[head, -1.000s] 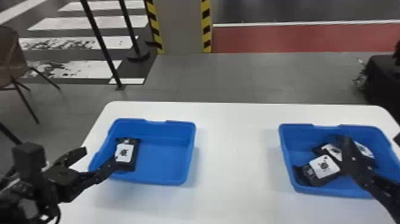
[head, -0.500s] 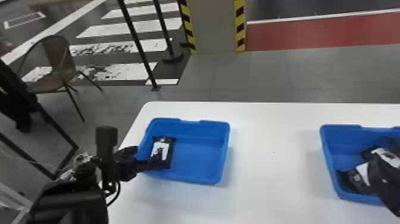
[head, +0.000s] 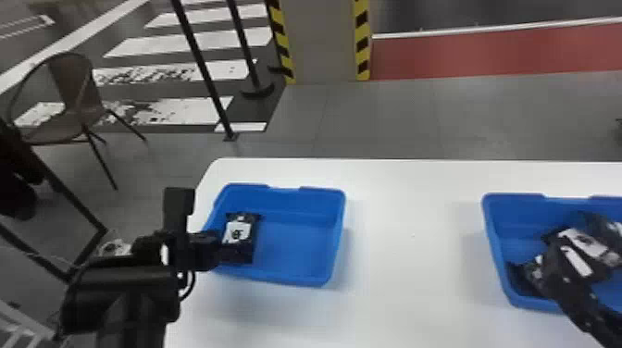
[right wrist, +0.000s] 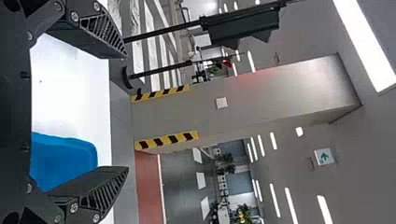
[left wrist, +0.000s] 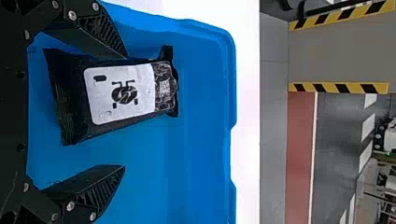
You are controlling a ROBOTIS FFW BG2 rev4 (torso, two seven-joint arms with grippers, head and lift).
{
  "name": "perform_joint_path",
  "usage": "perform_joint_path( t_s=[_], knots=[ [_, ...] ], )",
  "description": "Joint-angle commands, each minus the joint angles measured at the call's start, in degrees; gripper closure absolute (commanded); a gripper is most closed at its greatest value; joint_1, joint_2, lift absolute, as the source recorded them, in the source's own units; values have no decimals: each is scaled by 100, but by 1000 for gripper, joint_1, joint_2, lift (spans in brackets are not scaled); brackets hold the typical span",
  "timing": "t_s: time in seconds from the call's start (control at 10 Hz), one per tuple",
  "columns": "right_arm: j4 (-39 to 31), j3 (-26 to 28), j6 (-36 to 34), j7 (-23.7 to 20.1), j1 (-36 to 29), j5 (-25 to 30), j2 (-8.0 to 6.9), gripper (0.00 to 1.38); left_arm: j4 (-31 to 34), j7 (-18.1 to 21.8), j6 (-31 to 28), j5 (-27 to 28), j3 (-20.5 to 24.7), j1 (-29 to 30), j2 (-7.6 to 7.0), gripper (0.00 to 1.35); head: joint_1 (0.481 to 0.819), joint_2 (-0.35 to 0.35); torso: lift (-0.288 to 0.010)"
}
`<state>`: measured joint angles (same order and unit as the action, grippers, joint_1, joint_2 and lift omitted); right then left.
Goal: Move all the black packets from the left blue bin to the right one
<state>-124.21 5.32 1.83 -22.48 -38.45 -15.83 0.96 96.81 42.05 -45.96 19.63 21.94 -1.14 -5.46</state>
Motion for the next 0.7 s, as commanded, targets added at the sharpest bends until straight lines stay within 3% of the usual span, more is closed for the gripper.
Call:
perform_joint_path(
  t_s=[0.0,0.1,0.2,0.3,0.4,0.6],
  knots=[
    [67,-4,0,-20,34,-78,10,179,-182,-22,-283,173,-76,-210,-7,216,695,241,-110],
    [123,-4,0,-46,77,-114,10,179,-407,-13,-424,225,-190,-379,-69,375,695,240,-110],
    [180,-22,0,-72,119,-158,10,179,-562,-30,-593,217,-331,-492,-139,740,695,239,-110],
    [208,-22,0,-90,133,-175,10,179,-576,-57,-705,269,-296,-506,-113,866,695,236,-110],
    [208,-22,-14,-99,119,-228,10,179,-576,-57,-719,296,-278,-492,-113,1217,695,234,-110],
    [180,-22,-14,-99,105,-254,28,179,-534,110,-255,181,-261,-421,-95,1207,695,238,-110]
  ],
)
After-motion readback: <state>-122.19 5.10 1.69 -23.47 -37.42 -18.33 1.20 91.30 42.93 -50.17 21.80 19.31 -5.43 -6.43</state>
